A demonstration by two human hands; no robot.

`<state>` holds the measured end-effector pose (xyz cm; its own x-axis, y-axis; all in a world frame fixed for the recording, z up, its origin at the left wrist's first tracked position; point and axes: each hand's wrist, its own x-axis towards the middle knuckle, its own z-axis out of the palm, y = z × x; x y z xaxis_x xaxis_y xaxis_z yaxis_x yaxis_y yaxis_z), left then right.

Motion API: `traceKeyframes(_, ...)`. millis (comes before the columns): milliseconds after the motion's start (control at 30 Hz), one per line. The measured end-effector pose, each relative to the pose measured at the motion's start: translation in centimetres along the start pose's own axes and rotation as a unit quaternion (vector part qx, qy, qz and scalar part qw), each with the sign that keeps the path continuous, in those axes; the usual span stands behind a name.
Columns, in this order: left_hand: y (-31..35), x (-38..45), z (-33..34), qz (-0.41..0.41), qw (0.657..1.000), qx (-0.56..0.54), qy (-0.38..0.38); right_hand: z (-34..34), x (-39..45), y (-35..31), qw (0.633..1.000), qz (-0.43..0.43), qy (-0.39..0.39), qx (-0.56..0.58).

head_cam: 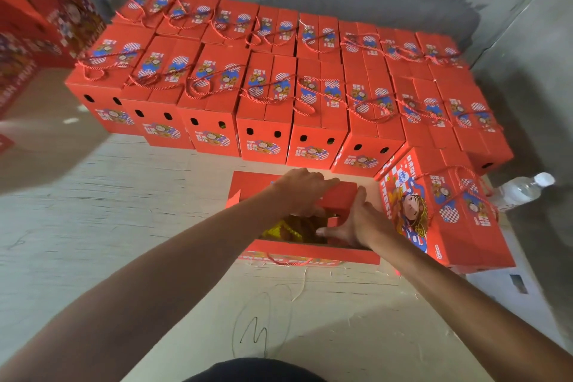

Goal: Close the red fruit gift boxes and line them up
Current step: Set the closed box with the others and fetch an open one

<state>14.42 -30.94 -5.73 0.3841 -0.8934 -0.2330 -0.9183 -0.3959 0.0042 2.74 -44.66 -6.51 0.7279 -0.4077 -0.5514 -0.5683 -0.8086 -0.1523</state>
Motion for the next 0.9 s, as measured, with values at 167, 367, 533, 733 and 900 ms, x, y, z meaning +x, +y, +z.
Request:
traceKeyframes(167, -0.9, 0.0, 0.9, 0.054, 0.995, 0.079, 0.042, 0.6, -0.8, 0.4, 0.997, -0.038, 0.046, 0.043)
traceKeyframes(367, -1.3, 0.5, 1.1, 0.031, 0.998, 0.057, 0.027, 0.9, -0.8, 0.7, 0.996, -0.057, 0.062, 0.026)
traceKeyframes(533, -1.6, 0.7, 1.4, 0.012, 0.999, 0.024, 0.033, 0.0, 0.4, 0.4, 0.998, -0.057, 0.002, 0.021)
traceKeyframes(733, -1.4, 0.0, 1.1, -0.004, 0.999, -0.053, -0.001, -0.9, 0.6, 1.5, 0.990, -0.090, -0.044, 0.097)
traceKeyframes(900, -2.6, -3.4, -1.5, -0.056, 0.982, -0.181, -0.028, 0.5, 0.3, 2.8, 0.976, -0.133, -0.001, 0.172)
